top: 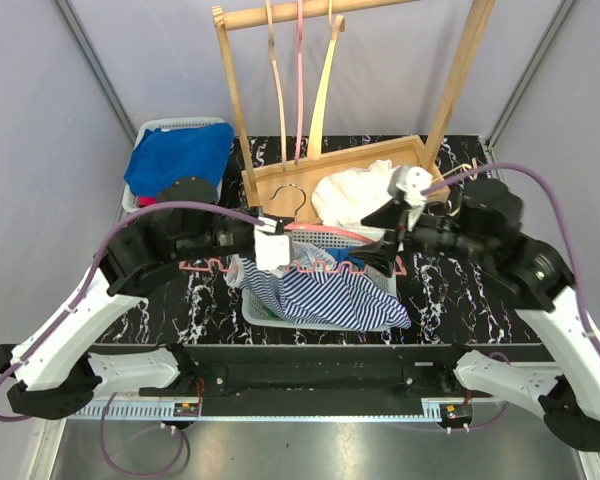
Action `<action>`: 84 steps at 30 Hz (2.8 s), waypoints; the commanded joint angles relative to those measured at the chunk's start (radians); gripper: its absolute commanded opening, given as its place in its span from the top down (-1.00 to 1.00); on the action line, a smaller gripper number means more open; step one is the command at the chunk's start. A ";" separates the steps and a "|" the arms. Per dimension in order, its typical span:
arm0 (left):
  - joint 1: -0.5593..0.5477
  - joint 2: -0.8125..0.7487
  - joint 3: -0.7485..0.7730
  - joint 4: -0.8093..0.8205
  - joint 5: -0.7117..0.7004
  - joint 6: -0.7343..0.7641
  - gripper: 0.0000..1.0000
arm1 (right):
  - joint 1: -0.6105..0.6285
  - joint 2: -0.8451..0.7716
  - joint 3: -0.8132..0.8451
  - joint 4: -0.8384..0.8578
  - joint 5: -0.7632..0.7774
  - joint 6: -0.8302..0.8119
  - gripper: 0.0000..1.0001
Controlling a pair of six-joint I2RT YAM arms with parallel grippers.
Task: Remove the tank top from the hanger
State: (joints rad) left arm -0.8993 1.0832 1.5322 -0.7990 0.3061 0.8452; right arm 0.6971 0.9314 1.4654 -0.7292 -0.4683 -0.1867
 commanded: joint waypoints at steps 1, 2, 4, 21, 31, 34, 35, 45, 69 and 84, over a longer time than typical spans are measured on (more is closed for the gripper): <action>-0.006 -0.034 0.014 0.103 0.122 0.077 1.00 | -0.005 0.043 0.030 -0.015 -0.127 -0.042 -0.43; -0.006 -0.035 0.014 0.106 0.128 0.080 1.00 | -0.005 0.050 0.035 -0.012 -0.147 -0.042 -0.43; -0.006 -0.032 0.020 0.107 0.131 0.083 1.00 | -0.005 0.069 0.049 -0.013 -0.164 -0.046 -0.39; -0.004 -0.054 -0.007 0.274 -0.011 0.019 0.82 | -0.005 0.070 0.072 -0.050 -0.152 -0.030 1.00; -0.004 -0.124 0.008 0.481 -0.188 -0.136 -0.98 | -0.007 -0.009 0.009 -0.047 0.048 -0.007 1.00; -0.004 -0.202 -0.044 0.469 -0.205 -0.172 -0.98 | -0.005 -0.042 0.000 -0.045 0.068 -0.005 1.00; -0.006 -0.227 -0.106 0.471 -0.196 -0.176 -0.98 | -0.005 -0.048 0.001 -0.045 0.069 -0.007 1.00; 0.025 -0.379 -0.279 0.264 -0.095 -0.598 -0.98 | -0.005 -0.054 0.039 -0.023 0.178 -0.019 1.00; 0.025 -0.240 -0.409 0.488 0.027 -0.795 -0.77 | -0.005 -0.128 0.064 -0.010 0.197 -0.014 1.00; 0.023 -0.244 -0.480 0.495 0.039 -0.750 0.45 | -0.005 -0.114 0.078 -0.013 0.218 -0.031 1.00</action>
State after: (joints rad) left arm -0.8764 0.8490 1.0725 -0.3508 0.3294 0.0750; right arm 0.6891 0.8162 1.5162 -0.8120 -0.2707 -0.2066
